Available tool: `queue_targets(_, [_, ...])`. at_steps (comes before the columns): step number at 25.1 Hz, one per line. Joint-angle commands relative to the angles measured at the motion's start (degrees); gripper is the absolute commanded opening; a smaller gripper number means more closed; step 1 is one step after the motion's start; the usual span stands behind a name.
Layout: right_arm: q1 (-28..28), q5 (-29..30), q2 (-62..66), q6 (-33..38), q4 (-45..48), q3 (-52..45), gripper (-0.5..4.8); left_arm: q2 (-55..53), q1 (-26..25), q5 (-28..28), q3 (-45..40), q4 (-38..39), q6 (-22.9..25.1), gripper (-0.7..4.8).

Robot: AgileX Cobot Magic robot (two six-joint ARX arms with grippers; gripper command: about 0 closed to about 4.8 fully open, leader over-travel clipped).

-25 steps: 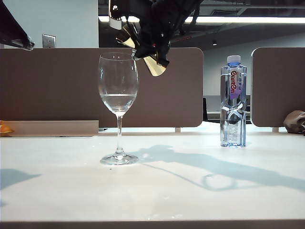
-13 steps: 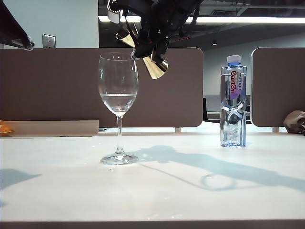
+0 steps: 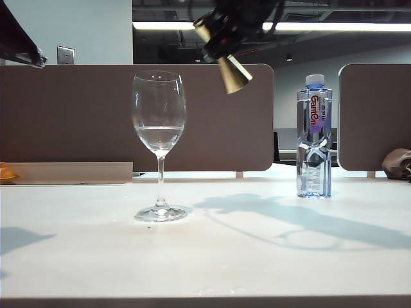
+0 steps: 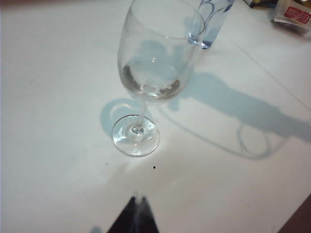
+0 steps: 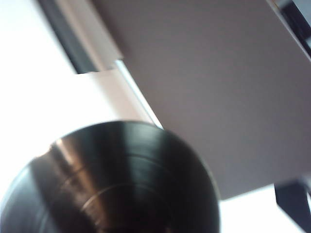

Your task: Pick up the jigger and pour the water inside into the glass.

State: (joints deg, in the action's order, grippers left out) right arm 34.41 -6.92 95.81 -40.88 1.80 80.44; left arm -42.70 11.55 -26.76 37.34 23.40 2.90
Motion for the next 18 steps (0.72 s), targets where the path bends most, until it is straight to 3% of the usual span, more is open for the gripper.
queue_targets(1, [-1.6, -0.5, -3.4, 12.7, -2.7, 0.4, 0.13, 0.1, 0.0, -0.1, 0.0, -0.3, 0.1, 0.04])
queue_targets(4, [-2.4, -0.2, -5.4, 17.9, -6.2, 0.2, 0.13, 0.1, 0.0, -0.1, 0.0, -0.3, 0.1, 0.04])
queue_targets(8, [-2.8, 2.9, -8.8, 18.9, -10.8, -1.2, 0.13, 0.1, 0.0, -0.3, 0.0, -0.3, 0.0, 0.04])
queue_targets(16, [-2.8, 4.4, -20.2, 22.8, -11.1, -11.0, 0.14, 0.1, 0.0, -0.5, 0.0, -0.3, -0.7, 0.04])
queue_targets(18, [-2.8, 5.6, -25.1, 24.7, -11.6, -15.3, 0.14, 0.1, 0.0, -0.5, 0.0, -0.3, -3.2, 0.04])
